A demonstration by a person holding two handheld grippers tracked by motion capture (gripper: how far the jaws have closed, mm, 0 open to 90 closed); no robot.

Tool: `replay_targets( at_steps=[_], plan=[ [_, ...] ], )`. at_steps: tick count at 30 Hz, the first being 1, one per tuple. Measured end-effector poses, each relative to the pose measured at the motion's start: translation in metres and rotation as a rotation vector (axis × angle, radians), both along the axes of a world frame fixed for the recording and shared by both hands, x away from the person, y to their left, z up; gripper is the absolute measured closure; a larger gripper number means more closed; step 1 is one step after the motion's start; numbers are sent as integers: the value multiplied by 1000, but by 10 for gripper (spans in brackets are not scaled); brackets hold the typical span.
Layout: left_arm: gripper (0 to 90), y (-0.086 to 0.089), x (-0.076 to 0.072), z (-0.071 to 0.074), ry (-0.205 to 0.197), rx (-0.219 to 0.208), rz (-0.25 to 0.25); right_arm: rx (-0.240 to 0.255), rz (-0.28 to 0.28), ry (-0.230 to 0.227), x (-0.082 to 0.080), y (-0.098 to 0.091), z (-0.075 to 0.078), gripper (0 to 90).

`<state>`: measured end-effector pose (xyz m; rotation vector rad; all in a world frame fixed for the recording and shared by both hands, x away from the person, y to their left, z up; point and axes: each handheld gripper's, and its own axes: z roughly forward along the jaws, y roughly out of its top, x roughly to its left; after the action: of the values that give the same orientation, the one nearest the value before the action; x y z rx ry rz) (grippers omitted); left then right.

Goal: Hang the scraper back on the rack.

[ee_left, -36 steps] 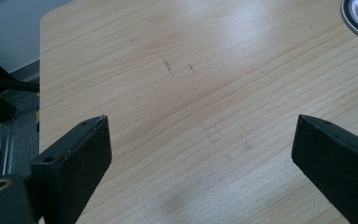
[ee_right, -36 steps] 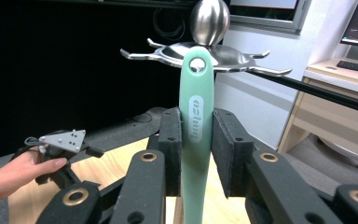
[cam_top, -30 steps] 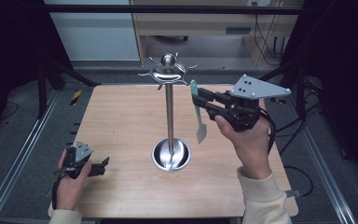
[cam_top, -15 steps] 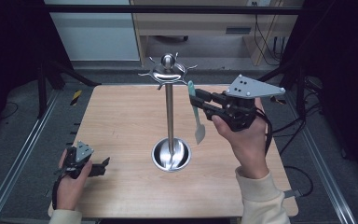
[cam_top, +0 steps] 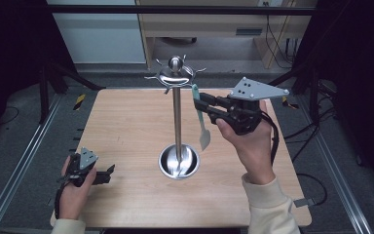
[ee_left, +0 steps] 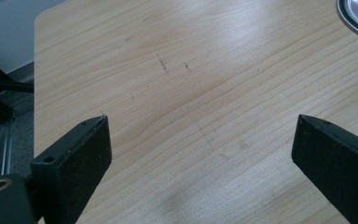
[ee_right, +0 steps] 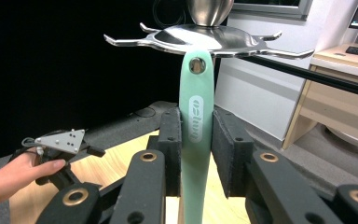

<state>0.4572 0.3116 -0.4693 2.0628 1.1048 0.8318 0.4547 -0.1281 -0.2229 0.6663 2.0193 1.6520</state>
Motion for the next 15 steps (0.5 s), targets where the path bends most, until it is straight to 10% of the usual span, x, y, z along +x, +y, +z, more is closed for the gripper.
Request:
replay_targets(
  at_steps=[15],
  plan=[
    [45, 0, 0, 0, 2, 1, -2, 33, -3, -4, 4, 5, -5, 741]
  ],
)
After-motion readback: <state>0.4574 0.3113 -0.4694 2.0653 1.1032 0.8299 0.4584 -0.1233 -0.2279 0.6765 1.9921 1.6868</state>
